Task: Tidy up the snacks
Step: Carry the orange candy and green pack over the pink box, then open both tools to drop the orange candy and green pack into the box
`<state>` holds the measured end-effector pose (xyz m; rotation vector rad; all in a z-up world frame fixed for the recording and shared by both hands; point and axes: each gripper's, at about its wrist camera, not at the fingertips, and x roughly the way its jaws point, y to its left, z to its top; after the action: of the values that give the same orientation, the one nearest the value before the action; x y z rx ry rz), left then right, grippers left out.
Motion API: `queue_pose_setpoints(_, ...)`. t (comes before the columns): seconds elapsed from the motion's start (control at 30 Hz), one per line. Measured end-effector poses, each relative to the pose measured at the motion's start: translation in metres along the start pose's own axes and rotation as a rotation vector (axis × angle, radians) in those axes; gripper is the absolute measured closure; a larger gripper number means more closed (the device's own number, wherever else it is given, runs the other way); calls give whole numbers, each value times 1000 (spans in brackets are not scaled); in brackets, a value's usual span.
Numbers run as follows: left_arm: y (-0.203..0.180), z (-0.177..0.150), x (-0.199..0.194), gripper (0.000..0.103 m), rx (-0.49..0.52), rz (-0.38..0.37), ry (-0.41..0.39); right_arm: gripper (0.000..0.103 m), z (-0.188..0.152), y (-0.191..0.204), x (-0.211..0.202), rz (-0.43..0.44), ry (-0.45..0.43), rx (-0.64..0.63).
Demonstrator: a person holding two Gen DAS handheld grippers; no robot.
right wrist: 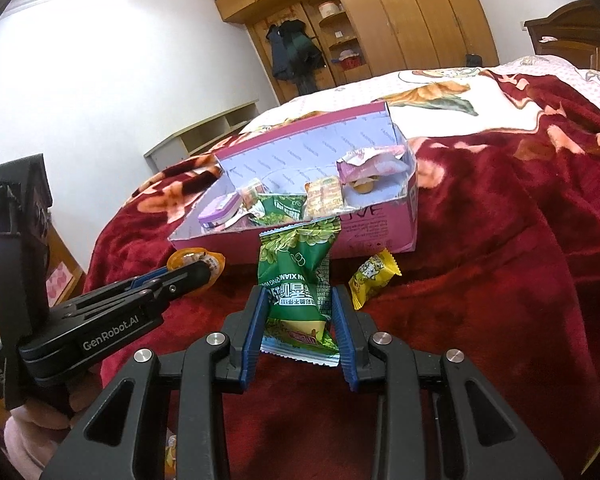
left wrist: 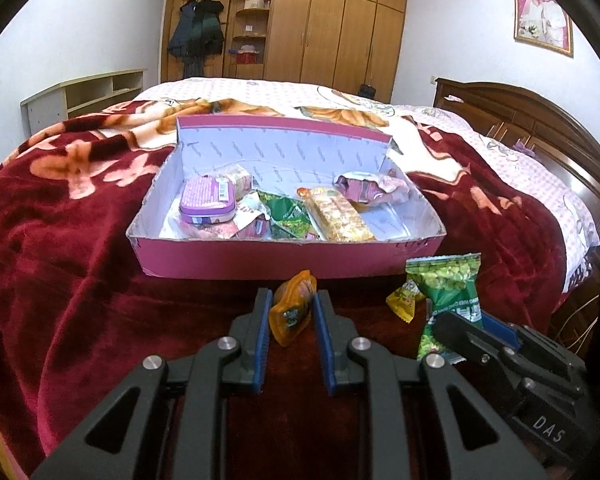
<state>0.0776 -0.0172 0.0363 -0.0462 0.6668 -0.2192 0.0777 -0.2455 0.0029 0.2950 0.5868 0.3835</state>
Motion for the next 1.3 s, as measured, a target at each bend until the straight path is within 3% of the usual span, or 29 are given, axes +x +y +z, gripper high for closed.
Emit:
queue_pose_setpoints(0.47, -8, 21, 2, 81, 31, -28, -19, 69, 23, 5, -6, 6, -10, -18)
queue_pose_setpoints(0.83, 1, 56, 12, 81, 40, 3, -58, 69, 46, 4, 3, -12, -19, -52)
queue_pose_setpoints(1.3, 7, 106, 58, 81, 33, 29, -58, 69, 78, 5, 24, -37, -42, -98)
